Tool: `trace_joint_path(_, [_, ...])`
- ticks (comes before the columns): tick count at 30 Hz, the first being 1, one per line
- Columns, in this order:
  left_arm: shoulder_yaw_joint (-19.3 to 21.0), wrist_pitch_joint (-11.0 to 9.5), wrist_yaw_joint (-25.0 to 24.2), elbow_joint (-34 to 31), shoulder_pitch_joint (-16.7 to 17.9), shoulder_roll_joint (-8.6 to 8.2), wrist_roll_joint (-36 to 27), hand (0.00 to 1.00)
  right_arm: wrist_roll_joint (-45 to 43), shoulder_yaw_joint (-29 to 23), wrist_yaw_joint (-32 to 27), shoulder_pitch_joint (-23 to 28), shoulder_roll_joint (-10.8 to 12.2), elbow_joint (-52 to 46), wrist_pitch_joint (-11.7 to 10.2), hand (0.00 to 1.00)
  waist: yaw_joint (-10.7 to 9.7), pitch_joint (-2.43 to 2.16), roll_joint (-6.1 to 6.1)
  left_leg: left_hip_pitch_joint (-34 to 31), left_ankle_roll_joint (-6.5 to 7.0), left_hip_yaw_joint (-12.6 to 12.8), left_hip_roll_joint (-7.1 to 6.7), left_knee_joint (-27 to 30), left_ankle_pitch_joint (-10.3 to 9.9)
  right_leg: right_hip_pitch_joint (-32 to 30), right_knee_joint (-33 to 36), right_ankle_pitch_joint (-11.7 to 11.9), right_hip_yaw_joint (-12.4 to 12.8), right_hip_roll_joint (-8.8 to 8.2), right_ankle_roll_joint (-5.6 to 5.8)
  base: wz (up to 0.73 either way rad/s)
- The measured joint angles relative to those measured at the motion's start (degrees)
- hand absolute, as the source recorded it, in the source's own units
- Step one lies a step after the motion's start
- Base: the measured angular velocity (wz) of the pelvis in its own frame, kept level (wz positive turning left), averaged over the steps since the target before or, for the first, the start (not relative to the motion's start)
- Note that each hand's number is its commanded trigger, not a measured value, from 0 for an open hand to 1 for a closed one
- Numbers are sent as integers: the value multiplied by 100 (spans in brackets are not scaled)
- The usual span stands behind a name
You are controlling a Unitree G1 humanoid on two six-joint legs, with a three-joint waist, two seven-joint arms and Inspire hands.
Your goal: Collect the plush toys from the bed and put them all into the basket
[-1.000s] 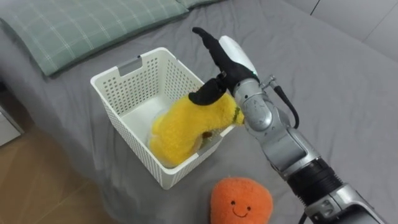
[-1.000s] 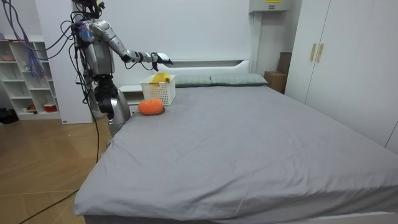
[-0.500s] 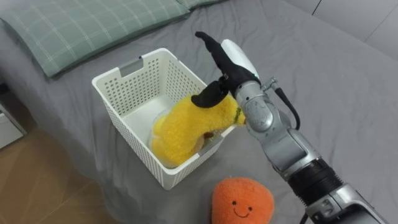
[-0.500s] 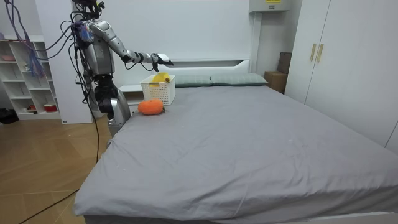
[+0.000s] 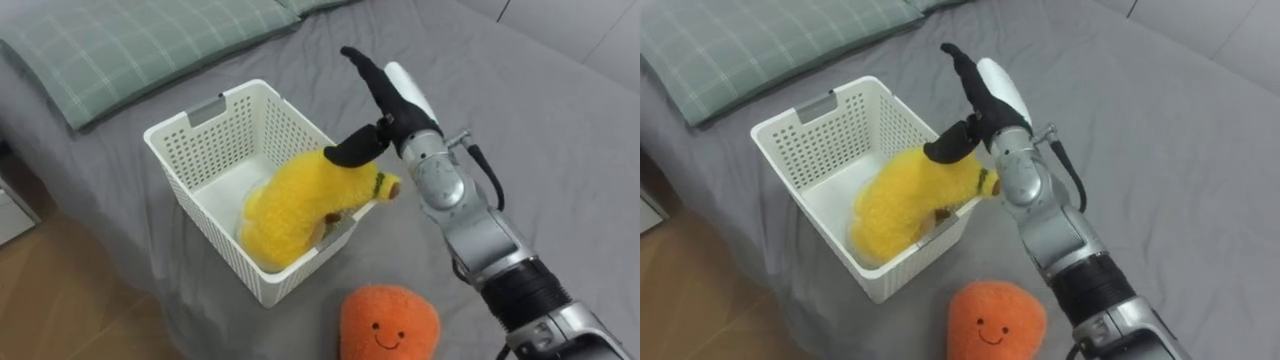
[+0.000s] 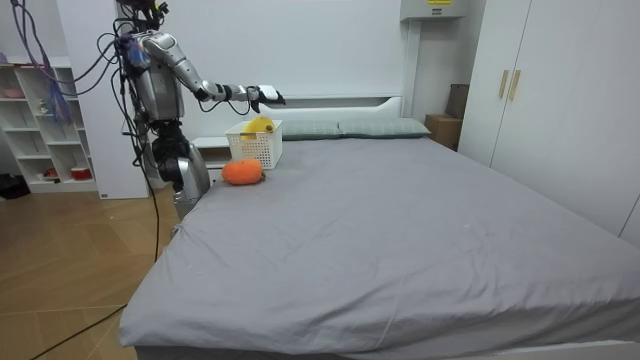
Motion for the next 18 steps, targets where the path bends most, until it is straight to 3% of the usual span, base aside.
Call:
trace_joint_path(4, [1, -59, 5, 3, 68, -13, 5, 0, 338, -277, -90, 167, -42, 1, -139, 0, -218, 19, 47, 66, 7, 70, 16, -8, -10, 41, 18, 1, 77, 1, 0, -11])
trace_joint_path(8, [18, -90, 6, 9, 92, -85, 116, 0, 731, -695, -261, 475, -109, -67, -236, 0, -277, 10, 118, 156, 24, 396, 104, -58, -28, -46, 99, 35, 337, 15, -13, -41])
trace_joint_path(11, [53, -92, 37, 117, 107, -149, 106, 0, 1002, -834, -288, 827, -157, -268, -266, 0, -439, -34, 249, 251, 52, 542, 123, -105, -45, -33, 98, 55, 573, 30, -3, -31])
trace_joint_path(12, [51, -91, 38, 191, 104, -170, 103, 0, 1090, -870, -283, 903, -163, -268, -279, 0, -579, -70, 299, 278, 63, 627, 129, -114, -52, -36, 98, 63, 652, 30, 5, -21])
trace_joint_path(15, [52, -94, 45, 254, 139, -184, 101, 0, 1204, -954, -285, 1068, -165, -268, -294, 0, -729, -87, 472, 420, 76, 854, 175, -233, -57, -46, 98, 99, 867, 51, 10, -43])
trace_joint_path(18, [122, -111, 90, 237, 112, -170, 103, 0, 1213, -1017, -287, 1196, -169, -267, -294, 0, -929, -94, 479, 471, 63, 990, 221, -285, -65, -75, 97, 102, 1017, 93, 6, -25])
